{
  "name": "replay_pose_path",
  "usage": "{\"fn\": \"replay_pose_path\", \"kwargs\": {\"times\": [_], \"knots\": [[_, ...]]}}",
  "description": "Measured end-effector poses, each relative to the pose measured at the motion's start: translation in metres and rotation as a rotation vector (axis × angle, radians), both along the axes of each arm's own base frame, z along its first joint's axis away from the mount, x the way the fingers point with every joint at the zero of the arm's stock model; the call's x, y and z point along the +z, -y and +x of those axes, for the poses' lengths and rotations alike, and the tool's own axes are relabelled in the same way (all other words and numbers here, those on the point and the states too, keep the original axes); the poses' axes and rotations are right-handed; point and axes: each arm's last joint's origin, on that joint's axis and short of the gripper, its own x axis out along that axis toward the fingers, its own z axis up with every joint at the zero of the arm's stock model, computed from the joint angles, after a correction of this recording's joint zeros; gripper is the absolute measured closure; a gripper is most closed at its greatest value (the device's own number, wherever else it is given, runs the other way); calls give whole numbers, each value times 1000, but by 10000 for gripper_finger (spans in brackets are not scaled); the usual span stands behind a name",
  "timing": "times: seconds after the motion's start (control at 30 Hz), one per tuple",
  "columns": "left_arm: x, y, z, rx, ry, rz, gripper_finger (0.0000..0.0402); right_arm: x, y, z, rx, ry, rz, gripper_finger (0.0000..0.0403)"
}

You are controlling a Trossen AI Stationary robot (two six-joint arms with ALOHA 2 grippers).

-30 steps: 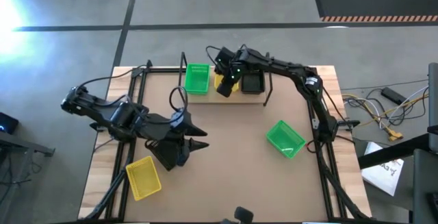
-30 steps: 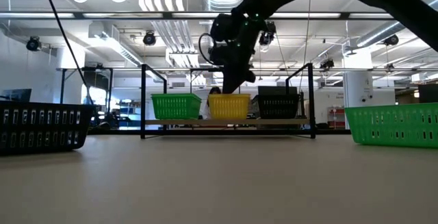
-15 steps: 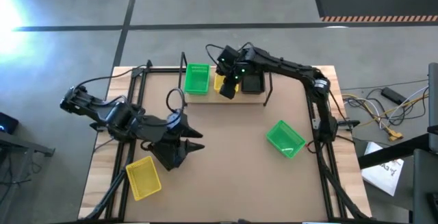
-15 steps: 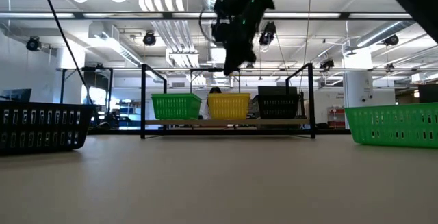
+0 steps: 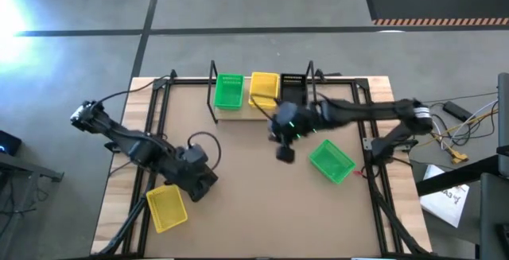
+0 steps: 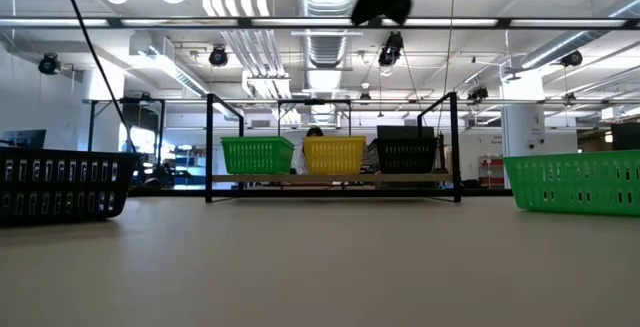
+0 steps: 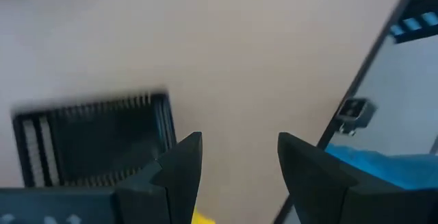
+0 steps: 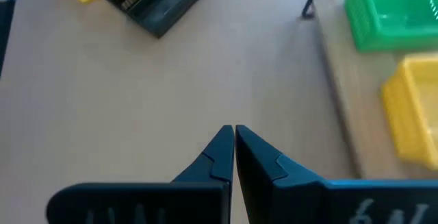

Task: Stack baskets on shelf by color
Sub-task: Stack the black bin on top of the other black bin on the shelf

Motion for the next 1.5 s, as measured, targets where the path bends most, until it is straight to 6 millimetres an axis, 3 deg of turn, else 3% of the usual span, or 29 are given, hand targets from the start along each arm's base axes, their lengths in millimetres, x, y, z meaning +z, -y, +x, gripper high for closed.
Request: {"fn": "replay_pose_path", "kwargs": {"times": [0.17,0.33,0.5,0.7,0.97,1.27,1.4,1.5], "knots": [[-45,12,-3,39,-159,-122,226,-11,-37,-43,-80,32,-9,394],[-75,15,1,50,-173,-158,226,-21,-56,-88,-184,47,9,394],[-92,17,6,57,-155,-165,226,-18,-64,-131,-237,127,89,394],[-104,12,8,61,-165,-151,226,-21,-57,-165,-310,209,115,394],[-116,11,13,180,-201,-158,217,-25,-52,-175,-319,226,114,394],[-162,21,36,243,-328,-44,177,-32,-54,-170,-298,193,79,394],[-179,25,45,267,-388,-8,196,-31,-54,-171,-284,194,69,394],[-183,27,51,268,-410,0,237,-30,-54,-172,-279,197,74,394]]}}
